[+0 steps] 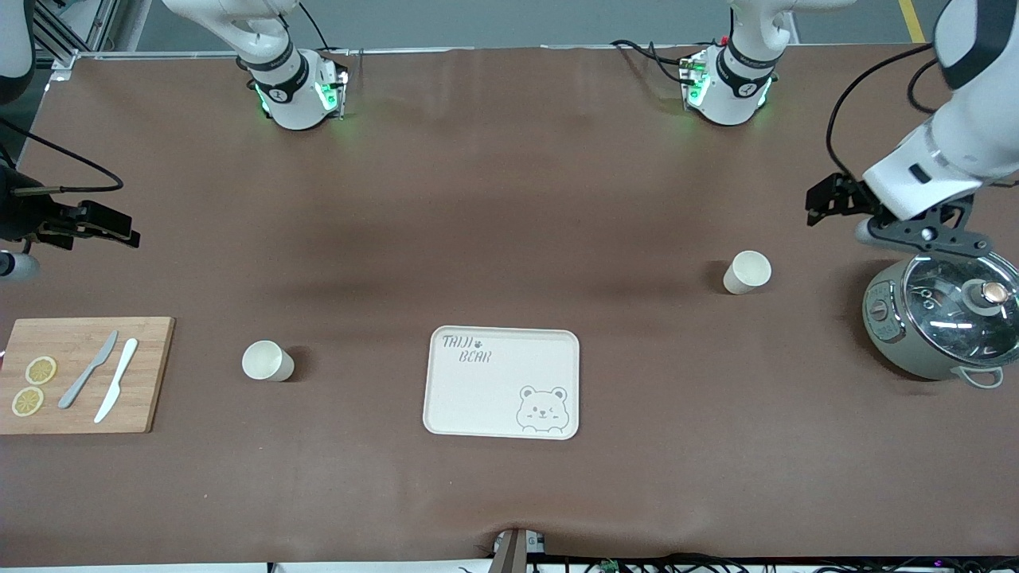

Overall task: Place white IKEA cup upright on tray with both arms
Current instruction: 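Move the left gripper down toward the cup near the pot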

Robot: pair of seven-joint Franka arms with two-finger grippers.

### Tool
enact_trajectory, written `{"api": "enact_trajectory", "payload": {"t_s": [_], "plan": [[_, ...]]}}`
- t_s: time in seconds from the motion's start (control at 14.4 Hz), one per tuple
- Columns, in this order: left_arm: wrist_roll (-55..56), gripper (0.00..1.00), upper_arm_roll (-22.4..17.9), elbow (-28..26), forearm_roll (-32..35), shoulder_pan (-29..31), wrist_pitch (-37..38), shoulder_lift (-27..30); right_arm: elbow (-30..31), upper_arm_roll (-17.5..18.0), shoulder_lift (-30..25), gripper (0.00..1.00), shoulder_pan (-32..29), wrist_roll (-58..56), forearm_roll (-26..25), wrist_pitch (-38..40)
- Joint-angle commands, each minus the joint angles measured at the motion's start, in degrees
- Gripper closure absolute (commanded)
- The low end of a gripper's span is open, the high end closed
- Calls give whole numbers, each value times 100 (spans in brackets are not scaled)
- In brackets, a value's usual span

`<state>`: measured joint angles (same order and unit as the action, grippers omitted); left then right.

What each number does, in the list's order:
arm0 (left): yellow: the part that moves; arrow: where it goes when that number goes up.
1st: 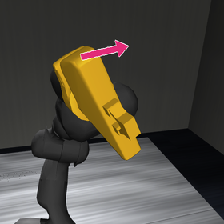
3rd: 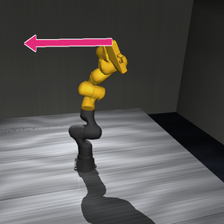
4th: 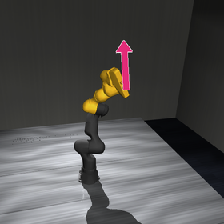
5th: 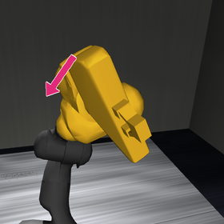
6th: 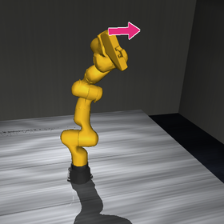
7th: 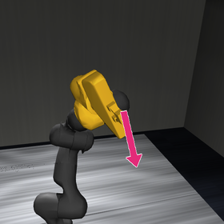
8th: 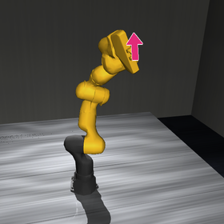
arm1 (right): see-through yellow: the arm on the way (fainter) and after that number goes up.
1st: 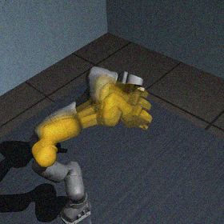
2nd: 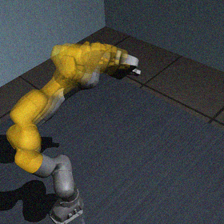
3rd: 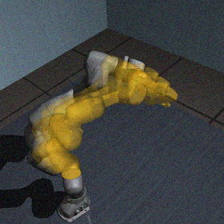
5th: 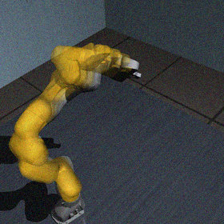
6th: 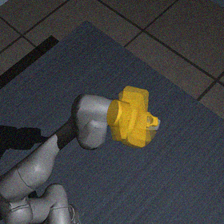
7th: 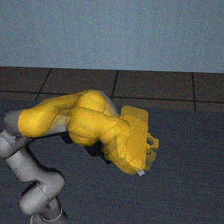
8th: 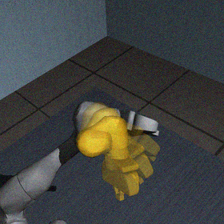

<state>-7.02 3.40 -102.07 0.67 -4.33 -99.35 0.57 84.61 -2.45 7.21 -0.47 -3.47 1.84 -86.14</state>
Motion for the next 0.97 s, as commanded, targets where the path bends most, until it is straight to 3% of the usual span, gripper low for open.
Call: {"api": "enact_trajectory", "payload": {"t_s": [0.0,0.28,0.69,0.9], "plan": [[-115,0,3,-996,73,37,-837,373,144,17,-141,0,29,110,-131,-69],[-124,0,-6,-2402,20,46,-2708,461,153,17,-132,0,29,110,-131,-87],[-379,0,-190,-3327,20,55,-4256,22,170,17,-123,0,29,110,-122,-166],[-440,0,-252,-3495,20,99,-4680,-294,196,17,-88,0,64,110,-122,-306]]}}
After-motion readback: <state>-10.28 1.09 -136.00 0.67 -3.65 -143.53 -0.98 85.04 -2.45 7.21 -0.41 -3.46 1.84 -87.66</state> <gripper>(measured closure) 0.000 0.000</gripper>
